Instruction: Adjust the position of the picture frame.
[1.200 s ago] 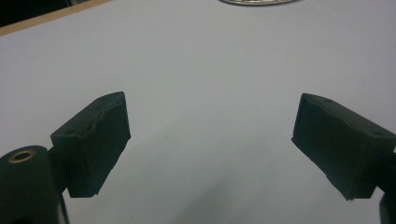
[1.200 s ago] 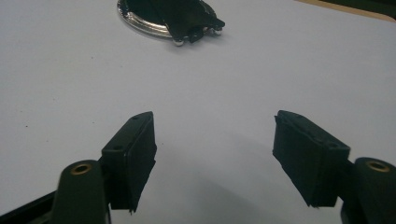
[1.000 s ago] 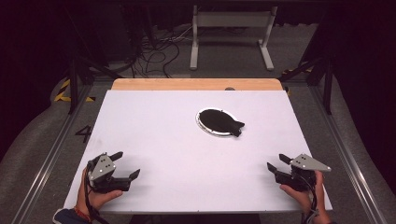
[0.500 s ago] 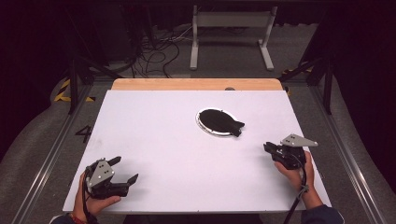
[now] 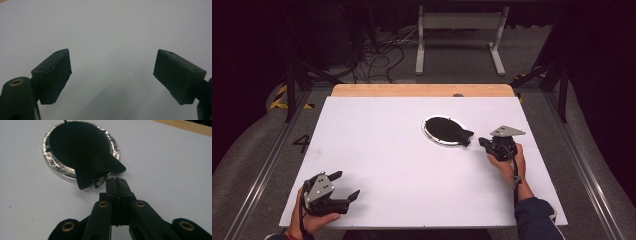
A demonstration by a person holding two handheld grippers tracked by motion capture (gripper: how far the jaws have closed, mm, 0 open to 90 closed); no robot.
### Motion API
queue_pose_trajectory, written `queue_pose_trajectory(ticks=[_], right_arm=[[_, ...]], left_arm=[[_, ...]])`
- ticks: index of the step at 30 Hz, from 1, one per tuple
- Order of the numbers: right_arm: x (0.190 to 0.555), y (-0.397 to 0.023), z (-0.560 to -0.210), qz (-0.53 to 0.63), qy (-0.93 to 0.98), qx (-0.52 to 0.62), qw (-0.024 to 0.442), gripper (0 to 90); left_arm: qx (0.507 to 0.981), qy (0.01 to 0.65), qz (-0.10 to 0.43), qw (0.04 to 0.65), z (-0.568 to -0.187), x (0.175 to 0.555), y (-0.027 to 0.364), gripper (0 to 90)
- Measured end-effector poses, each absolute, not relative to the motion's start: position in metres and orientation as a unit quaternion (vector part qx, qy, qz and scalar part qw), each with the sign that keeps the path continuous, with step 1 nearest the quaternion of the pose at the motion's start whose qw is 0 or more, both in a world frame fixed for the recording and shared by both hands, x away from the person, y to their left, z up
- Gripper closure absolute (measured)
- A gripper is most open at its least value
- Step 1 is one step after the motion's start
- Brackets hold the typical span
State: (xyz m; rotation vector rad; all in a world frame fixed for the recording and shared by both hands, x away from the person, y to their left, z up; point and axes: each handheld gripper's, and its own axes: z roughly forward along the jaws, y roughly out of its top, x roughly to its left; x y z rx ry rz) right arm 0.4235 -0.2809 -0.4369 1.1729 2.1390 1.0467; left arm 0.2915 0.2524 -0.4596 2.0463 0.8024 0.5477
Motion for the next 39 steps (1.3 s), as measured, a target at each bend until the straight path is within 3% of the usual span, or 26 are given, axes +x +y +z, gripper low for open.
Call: queue_pose_trajectory(ticks=[18, 39], right_arm=[[0.439, -0.255, -0.456, 0.351, 0.801, 0.438, 0.206, 90.0], [0.416, -0.211, -0.455, 0.362, 0.858, 0.335, 0.146, 90.0]], left_arm=[[0.818, 0.318, 0.213, 0.429, -0.461, 0.292, 0.250, 15.6], [0.825, 0.309, 0.203, 0.427, -0.462, 0.296, 0.243, 15.3]])
